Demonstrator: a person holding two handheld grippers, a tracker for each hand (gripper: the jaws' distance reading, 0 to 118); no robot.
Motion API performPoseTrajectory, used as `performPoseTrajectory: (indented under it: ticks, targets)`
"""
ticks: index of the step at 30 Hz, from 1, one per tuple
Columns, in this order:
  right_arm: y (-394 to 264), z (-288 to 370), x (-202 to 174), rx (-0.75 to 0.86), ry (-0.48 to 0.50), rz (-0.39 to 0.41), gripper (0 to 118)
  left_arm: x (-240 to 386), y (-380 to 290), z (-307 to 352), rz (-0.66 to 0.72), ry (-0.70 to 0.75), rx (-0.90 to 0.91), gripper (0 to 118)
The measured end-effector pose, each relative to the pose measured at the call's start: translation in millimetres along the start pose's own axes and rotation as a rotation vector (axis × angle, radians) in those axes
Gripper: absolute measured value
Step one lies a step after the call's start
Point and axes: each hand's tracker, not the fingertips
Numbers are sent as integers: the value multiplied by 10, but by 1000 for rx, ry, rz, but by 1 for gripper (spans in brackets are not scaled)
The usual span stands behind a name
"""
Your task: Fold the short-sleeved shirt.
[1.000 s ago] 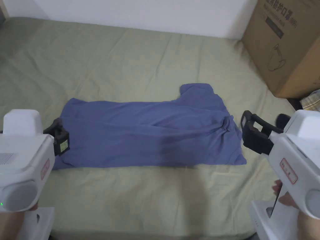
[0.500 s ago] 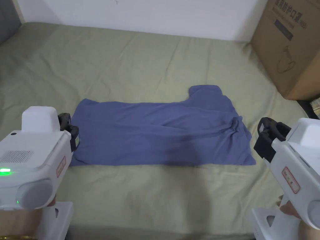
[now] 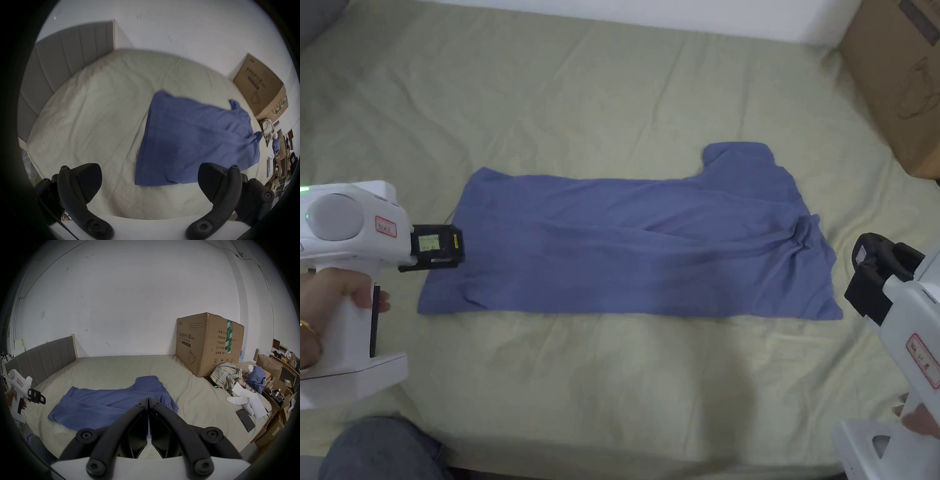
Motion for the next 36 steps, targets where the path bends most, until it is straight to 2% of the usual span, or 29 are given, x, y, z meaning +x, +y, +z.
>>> performPoseTrajectory:
  ticks: [3,5,8,9,11,12,13,15,17,21,26,27,28,29,30,33,36]
  targets:
    - [-30,-59,-9,-27,-11,-1,0,12,-44,-327,-6,48,-123,118]
    - [-64,-106,57,-38,-18,1,0,35,-85,-479,-14,57,-157,110]
    - [-78,-142,63,-58,-29,11,0,93,-169,-589,0,47,-182,78]
    - [-73,-138,52,-61,-32,13,0,95,-177,-632,4,43,-189,62]
    - [-74,-152,52,-70,-42,18,0,155,-204,-611,-37,52,-165,44]
    - [-75,-160,59,-72,-42,16,0,196,-206,-578,-87,39,-157,20]
    - [-74,-171,66,-77,-44,16,0,218,-206,-549,-108,36,-151,5]
    - [-75,-213,74,-91,-52,16,0,269,-187,-470,-90,30,-147,3]
    - [-62,-255,120,-102,-45,14,0,302,-182,-412,-143,38,-125,3]
    - [74,-429,280,-139,-47,7,0,297,-110,-155,-97,14,-29,3]
    - [271,-1052,624,-360,-9,12,4,330,-67,137,-70,-18,59,3]
    - [275,-1210,686,-426,-12,-10,13,333,-70,181,-64,-28,67,3]
    - [255,-1382,750,-507,-2,-34,42,340,-79,213,-60,-32,78,3]
    - [202,-1555,810,-588,20,-55,78,352,-86,231,-52,-34,84,3]
    - [146,-1662,837,-640,24,-76,105,361,-93,241,-48,-38,87,3]
    - [-87,-2019,886,-782,-6,-91,108,344,-121,238,-16,-47,83,3]
    - [-363,-2248,861,-887,-57,-51,108,320,-144,147,5,-35,66,3]
